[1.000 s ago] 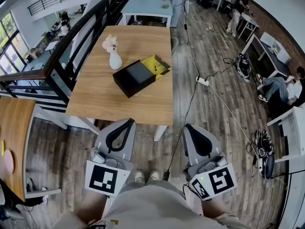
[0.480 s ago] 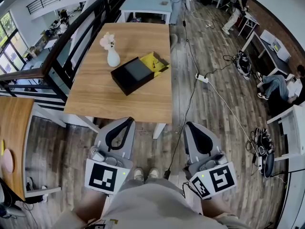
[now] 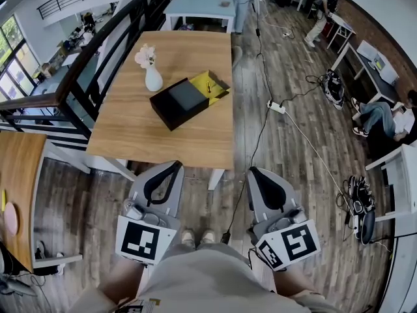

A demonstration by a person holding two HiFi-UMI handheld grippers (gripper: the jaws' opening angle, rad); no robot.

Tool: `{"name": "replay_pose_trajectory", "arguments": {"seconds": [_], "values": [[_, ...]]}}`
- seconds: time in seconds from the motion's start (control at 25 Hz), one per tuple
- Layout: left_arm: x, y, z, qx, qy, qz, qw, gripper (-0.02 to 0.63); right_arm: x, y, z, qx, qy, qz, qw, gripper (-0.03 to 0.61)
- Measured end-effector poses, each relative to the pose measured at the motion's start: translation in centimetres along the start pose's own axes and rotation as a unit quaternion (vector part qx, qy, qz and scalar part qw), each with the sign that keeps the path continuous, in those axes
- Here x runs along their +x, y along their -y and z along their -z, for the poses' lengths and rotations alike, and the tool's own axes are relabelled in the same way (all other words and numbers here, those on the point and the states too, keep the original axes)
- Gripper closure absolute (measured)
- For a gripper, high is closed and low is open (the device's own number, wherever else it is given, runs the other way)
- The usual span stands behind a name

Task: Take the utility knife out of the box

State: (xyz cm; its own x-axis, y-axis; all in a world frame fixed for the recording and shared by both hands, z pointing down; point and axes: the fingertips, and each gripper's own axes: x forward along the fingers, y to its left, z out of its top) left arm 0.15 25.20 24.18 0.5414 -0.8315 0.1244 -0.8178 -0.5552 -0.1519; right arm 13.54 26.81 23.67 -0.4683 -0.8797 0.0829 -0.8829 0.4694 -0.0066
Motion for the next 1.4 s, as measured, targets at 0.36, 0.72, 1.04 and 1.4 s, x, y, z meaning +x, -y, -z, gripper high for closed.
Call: {"name": "replay_pose_trajectory", "arguments": {"seconds": [0.36, 0.72, 1.04, 1.4], "values": [[2.1, 1.0, 0.3, 0.005, -0.013, -0.008, 0.9999, 0.611, 0.6, 2.0, 0.3, -0.008, 0.005, -0.007, 1.000, 0.578], [4.1, 3.1, 0.5, 0.016, -0.021, -0.011, 0.9996, 0.612, 0.4, 5.0, 1.1, -0.004, 0.008, -0.012, 1.000, 0.578], [4.8, 4.1, 1.0, 0.018, -0.034, -0.011, 0.9992, 0.612, 0.5, 6.3, 2.0, 0.011, 0.003, -0.018, 1.000, 0.578], [4.5, 3.1, 0.9, 0.021, -0.023, -0.015, 0.9994, 0.611, 1.2, 6.2, 1.6, 0.022, 0.022, -0.015, 0.999, 0.578]]}}
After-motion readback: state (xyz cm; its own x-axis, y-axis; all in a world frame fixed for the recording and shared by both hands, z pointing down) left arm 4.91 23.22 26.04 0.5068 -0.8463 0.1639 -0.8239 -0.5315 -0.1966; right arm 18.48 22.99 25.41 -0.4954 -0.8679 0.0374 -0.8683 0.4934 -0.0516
